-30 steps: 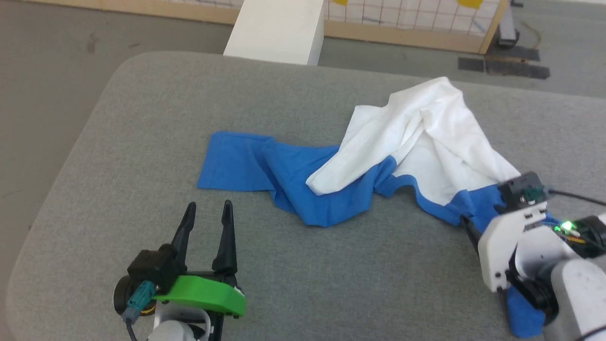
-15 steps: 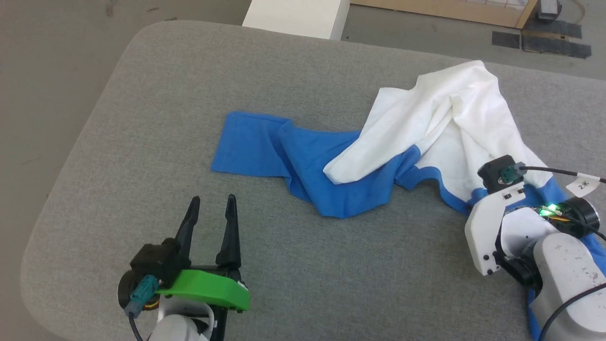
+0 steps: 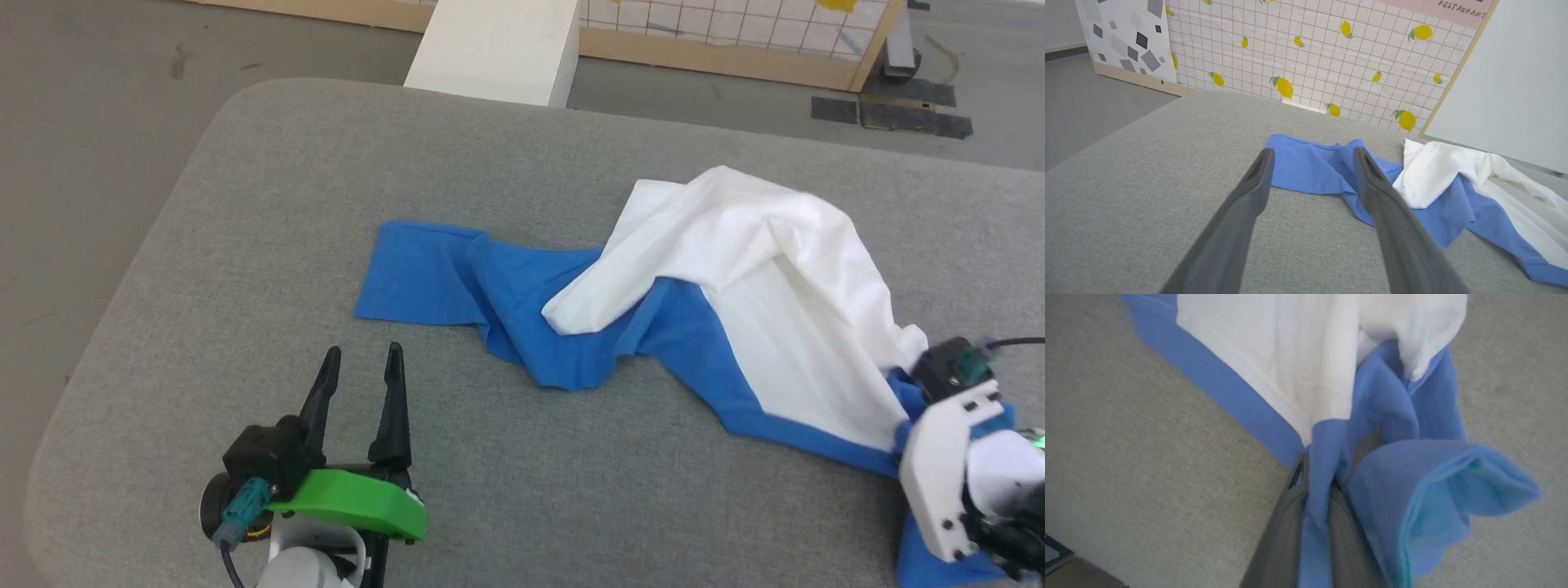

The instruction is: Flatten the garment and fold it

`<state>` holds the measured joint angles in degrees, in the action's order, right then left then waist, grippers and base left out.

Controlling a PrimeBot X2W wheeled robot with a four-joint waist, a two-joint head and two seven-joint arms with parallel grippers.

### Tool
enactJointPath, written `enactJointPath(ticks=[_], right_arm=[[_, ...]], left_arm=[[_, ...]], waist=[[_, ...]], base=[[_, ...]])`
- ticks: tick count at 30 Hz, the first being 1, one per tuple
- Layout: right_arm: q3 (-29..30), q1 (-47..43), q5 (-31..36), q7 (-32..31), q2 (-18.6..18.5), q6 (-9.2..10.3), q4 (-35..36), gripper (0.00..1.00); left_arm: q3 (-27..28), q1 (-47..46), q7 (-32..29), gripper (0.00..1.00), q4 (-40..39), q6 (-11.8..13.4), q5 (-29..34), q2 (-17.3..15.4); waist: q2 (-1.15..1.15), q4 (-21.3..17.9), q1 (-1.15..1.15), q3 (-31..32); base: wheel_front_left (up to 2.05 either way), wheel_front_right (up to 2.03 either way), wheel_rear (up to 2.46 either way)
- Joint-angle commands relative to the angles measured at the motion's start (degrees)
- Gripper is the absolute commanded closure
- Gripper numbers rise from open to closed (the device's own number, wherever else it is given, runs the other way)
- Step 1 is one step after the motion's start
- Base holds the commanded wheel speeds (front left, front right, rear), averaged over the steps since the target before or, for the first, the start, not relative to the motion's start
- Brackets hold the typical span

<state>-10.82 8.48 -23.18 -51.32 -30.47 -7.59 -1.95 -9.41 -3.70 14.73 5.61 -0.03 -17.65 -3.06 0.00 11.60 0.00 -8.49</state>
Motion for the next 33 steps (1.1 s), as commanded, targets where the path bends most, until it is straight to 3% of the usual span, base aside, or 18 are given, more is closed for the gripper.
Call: enactJointPath(ticks=[1, 4, 5, 6, 13, 19, 26, 33], right_arm=[[0.97, -1.64, -0.79, -1.55, -0.57, 0.1, 0.99, 1.0], [4.06, -3.48, -1.43, -2.71, -0.99, 0.1, 2.24, 1.0], [4.82, -3.64, -1.42, -1.94, -0.65, 0.1, 2.86, 0.8], [5.67, -3.78, -1.74, -0.79, 0.08, 0.1, 3.52, 0.0], [13.3, -3.41, -7.76, 6.86, 7.79, 0.1, 8.74, 0.0], [19.6, -2.3, -6.77, 11.81, 12.07, 0.1, 12.19, 0.0], [19.45, -1.26, -5.55, 11.86, 14.4, 0.1, 13.69, 0.0], [19.04, -0.73, -6.1, 12.82, 15.23, 0.1, 12.41, 0.0]], left_arm=[[0.21, 0.22, 0.27, 0.0, 0.24, -0.4, 0.15, 0.18], [0.38, 0.49, 0.27, 0.0, 0.38, -0.5, 0.13, 0.18], [0.41, 0.62, 0.27, 0.0, 0.52, -0.55, 0.11, 0.15], [0.41, 0.75, 0.27, 0.0, 0.74, -0.63, 0.08, 0.08], [-1.9, -1.97, -2.79, 0.0, 2.47, -2.44, -0.26, -0.19], [-7.82, -11.64, -11.41, 0.0, 5.33, -4.92, -0.59, -0.06], [-20.78, -24.95, -26.68, 0.0, 13.68, -7.03, -2.62, 0.13], [-33.23, -33.57, -40.48, 0.0, 21.76, -7.42, -5.01, 0.01]], waist=[[0.0, -0.22, 0.0, 0.47], [0.0, -0.49, 0.0, 0.75], [0.0, -0.59, 0.0, 0.87], [0.0, -0.78, 0.0, 1.05], [0.0, -2.18, 0.0, 2.23], [0.0, -4.21, 0.0, 1.69], [0.0, -9.27, 0.0, -1.23], [0.0, -14.13, 0.0, -5.28]], base=[[0.0, 0.0, 0.0], [0.0, 0.0, 0.0], [0.0, 0.0, 0.0], [0.0, 0.0, 0.0], [0.0, 0.0, 0.0], [0.0, 0.0, 0.0], [0.0, 0.0, 0.0], [0.0, 0.0, 0.0]])
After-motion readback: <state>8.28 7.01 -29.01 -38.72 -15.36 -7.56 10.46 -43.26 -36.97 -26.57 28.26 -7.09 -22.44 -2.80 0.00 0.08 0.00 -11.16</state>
